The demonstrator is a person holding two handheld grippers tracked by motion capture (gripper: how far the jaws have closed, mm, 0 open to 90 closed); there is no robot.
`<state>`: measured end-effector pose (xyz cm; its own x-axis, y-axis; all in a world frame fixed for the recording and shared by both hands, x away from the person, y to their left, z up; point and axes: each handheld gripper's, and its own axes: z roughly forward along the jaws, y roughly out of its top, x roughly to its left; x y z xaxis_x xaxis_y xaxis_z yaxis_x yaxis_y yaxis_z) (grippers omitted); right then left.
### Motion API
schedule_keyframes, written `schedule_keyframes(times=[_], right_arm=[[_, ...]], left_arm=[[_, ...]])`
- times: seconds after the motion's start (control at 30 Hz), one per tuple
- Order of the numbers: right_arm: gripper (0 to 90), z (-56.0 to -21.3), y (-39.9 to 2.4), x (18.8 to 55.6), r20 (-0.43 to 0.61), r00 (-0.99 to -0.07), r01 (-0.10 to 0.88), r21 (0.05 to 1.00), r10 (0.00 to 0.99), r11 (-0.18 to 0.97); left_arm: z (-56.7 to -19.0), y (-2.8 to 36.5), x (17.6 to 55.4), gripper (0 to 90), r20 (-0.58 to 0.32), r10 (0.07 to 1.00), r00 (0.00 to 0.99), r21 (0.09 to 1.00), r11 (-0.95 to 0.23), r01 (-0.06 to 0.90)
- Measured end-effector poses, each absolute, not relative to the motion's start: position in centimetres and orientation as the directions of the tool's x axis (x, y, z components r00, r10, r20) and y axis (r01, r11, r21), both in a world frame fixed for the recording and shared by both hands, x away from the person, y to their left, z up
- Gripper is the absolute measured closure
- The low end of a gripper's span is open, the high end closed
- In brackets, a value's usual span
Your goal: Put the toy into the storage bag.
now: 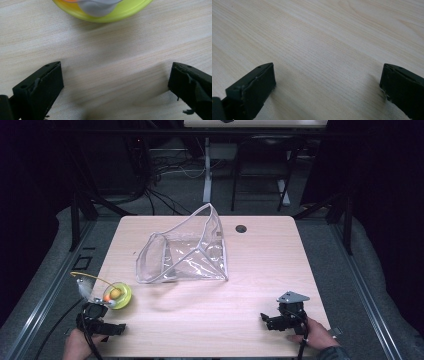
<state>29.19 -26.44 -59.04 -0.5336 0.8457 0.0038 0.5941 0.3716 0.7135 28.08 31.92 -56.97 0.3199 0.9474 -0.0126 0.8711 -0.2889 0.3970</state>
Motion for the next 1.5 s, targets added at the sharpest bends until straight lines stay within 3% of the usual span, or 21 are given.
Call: schedule_keyframes(times=[0.4,0.5,0.83,1.5], right_arm=[[0.0,-59.0,-26.4,29.2,0.003,-0.536,0.594,0.712,0.844,0.375],[0.0,-59.0,-26.4,29.2,0.003,-0.534,0.594,0.713,0.846,0.372],[0.0,-59.0,-26.4,29.2,0.003,-0.534,0.594,0.712,0.845,0.373],[0.0,-59.0,-26.4,29.2,0.003,-0.533,0.594,0.713,0.846,0.372]], left_arm=[[-56.8,31.5,28.4,0.1,-0.019,0.959,0.283,0.363,-0.258,0.896],[-56.5,31.3,28.4,4.5,-0.015,0.962,0.273,0.364,-0.249,0.897],[-55.8,31.2,28.4,0.4,-0.041,0.957,0.286,0.389,-0.248,0.887],[-52.4,30.1,27.4,0.3,-0.138,0.931,0.339,0.565,-0.207,0.799]])
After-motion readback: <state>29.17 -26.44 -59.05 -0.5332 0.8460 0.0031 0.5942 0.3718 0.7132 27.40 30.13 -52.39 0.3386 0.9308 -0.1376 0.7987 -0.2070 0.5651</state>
